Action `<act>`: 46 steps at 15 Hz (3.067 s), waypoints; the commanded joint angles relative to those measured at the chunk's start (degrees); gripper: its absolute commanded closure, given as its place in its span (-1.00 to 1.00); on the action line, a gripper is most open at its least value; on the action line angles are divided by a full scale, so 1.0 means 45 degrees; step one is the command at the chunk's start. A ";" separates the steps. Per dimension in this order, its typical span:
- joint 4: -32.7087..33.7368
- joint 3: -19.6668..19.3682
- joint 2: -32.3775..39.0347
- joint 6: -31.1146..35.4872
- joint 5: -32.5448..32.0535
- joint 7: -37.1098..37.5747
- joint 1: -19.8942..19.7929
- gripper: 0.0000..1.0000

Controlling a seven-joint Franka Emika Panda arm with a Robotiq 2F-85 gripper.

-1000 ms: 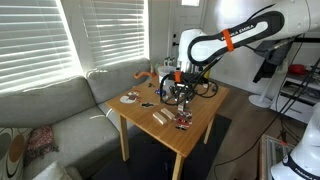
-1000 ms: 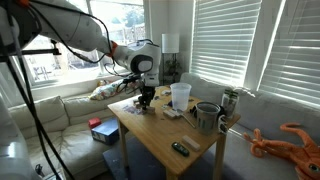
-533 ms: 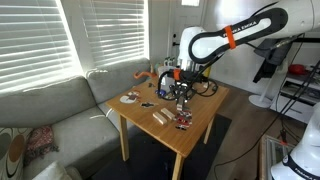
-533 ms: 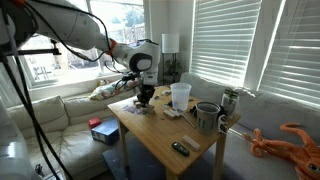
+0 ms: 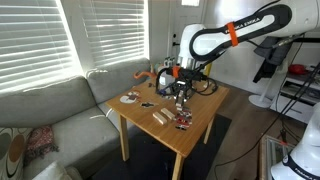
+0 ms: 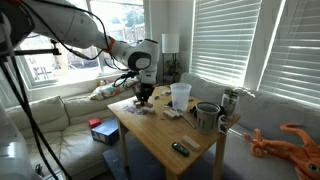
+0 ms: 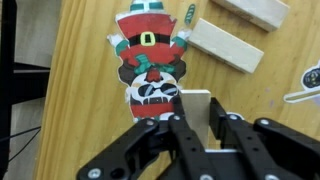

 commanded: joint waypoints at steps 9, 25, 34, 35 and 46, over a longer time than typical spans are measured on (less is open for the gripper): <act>0.1340 0.0530 0.0731 -0.0094 0.0191 0.3576 0.0346 0.86; 0.2822 0.0822 0.2292 0.0108 0.0359 0.5117 0.0885 0.86; 0.2721 0.0844 0.2345 0.0144 0.0684 0.5372 0.0969 0.86; 0.2734 0.0847 0.2354 0.0126 0.0745 0.5380 0.0972 0.86; 0.2904 0.0874 0.2510 -0.0052 0.0966 0.5448 0.1003 0.86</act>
